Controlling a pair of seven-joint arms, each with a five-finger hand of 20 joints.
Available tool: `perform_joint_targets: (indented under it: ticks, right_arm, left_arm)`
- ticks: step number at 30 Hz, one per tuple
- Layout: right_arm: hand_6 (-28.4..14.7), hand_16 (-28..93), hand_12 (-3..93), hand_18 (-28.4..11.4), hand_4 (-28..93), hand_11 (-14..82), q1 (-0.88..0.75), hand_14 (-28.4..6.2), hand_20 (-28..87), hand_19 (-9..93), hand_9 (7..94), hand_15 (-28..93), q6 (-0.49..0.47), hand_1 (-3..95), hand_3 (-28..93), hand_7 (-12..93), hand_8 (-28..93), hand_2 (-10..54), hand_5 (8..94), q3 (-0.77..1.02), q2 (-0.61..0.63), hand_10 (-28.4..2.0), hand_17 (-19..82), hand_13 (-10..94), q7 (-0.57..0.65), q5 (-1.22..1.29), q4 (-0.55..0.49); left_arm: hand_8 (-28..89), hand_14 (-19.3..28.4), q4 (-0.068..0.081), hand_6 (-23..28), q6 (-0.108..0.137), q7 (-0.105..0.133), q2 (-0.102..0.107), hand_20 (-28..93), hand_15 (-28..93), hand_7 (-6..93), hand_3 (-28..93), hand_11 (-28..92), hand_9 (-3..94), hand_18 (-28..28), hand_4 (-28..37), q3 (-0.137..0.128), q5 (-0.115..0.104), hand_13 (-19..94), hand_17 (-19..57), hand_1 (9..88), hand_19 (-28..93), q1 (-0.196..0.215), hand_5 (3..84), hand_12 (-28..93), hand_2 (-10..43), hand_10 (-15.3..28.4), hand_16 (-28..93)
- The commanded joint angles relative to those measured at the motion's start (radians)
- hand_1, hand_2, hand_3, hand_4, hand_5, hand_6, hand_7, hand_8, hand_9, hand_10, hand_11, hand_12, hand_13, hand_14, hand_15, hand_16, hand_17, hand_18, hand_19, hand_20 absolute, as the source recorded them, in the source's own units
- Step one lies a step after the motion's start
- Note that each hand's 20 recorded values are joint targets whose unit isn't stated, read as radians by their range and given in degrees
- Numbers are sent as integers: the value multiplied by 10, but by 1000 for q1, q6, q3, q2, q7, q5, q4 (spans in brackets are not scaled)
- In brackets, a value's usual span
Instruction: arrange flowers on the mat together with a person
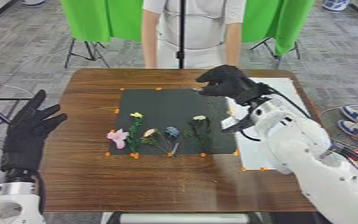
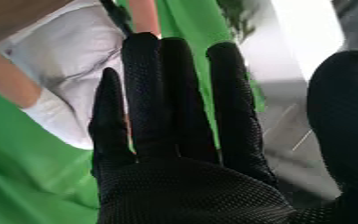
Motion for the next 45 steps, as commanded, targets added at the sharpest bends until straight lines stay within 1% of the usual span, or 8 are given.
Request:
perform_joint_targets:
  ticks: [1, 9, 12, 17, 24, 32, 37, 45]
  right_arm:
    - [-1, 96, 158, -183, -247, 186, -289, -199, 228, 478, 465, 506, -37, 181, 800, 136, -116, 0, 482, 345, -77, -169, 43, 348, 20, 760, -22]
    - [7, 96, 147, -189, -249, 114, -503, -207, 208, 440, 407, 422, 8, 152, 791, 112, -106, 37, 405, 488, -210, -154, 6, 274, -74, 970, -59]
    - [14, 108, 151, -193, -253, 113, -541, -198, 202, 416, 399, 395, 50, 151, 799, 114, -104, 46, 396, 463, -194, -148, -8, 266, -215, 1054, -25]
    - [26, 134, 152, -183, -266, 122, -562, -192, 209, 402, 411, 400, 50, 160, 821, 136, -118, 49, 402, 471, -207, -141, 4, 283, -228, 1026, -6]
    - [30, 137, 151, -182, -272, 120, -604, -191, 217, 398, 408, 397, 58, 155, 825, 136, -118, 48, 397, 521, -250, -139, 2, 279, -251, 1022, -14]
    - [32, 141, 152, -185, -271, 118, -629, -191, 224, 401, 406, 395, 54, 152, 825, 136, -118, 47, 394, 551, -263, -140, -1, 278, -234, 1000, -24]
    - [32, 141, 152, -184, -271, 118, -628, -192, 226, 402, 407, 395, 48, 154, 823, 136, -118, 46, 395, 541, -256, -141, 1, 278, -236, 990, -22]
    - [34, 142, 153, -184, -270, 118, -625, -192, 227, 402, 407, 396, 41, 155, 823, 136, -118, 45, 394, 533, -257, -138, 0, 279, -240, 981, -18]
  left_arm:
    - [-79, 250, 1, 39, 20, 20, 11, 170, 530, 82, 790, 236, 345, 212, -283, 1, -17, 247, -80, 214, 452, 27, 326, 102, 41, 174, -96]
    - [-79, 237, 6, 38, 12, 7, 10, 167, 508, 83, 792, 235, 344, 211, -283, 24, -11, 225, -82, 213, 446, 12, 327, 102, 40, 174, -95]
    - [-79, 234, 12, 39, 27, 30, 24, 167, 501, 82, 794, 235, 344, 210, -283, 54, -26, 220, -83, 213, 445, 3, 328, 102, 39, 174, -91]
    - [-79, 232, 18, 39, 9, 32, 23, 167, 497, 83, 795, 234, 341, 210, -283, 67, -19, 219, -83, 214, 445, 8, 328, 103, 39, 174, -84]
    - [-79, 235, 18, 39, 14, 45, 23, 168, 503, 83, 795, 233, 339, 211, -283, 59, -21, 222, -83, 214, 446, 12, 329, 104, 39, 173, -83]
    - [-78, 238, 21, 39, -7, -7, 1, 170, 505, 81, 795, 234, 342, 212, -283, 53, -7, 228, -82, 214, 449, -24, 329, 104, 39, 173, -84]
    - [-79, 239, 20, 39, 13, 15, 32, 171, 507, 80, 794, 236, 343, 213, -283, 67, -28, 229, -82, 215, 452, -20, 329, 104, 40, 173, -84]
    - [-79, 236, 23, 38, 18, 24, 31, 170, 500, 82, 794, 236, 342, 213, -283, 76, -39, 231, -81, 216, 451, -23, 328, 103, 40, 174, -86]
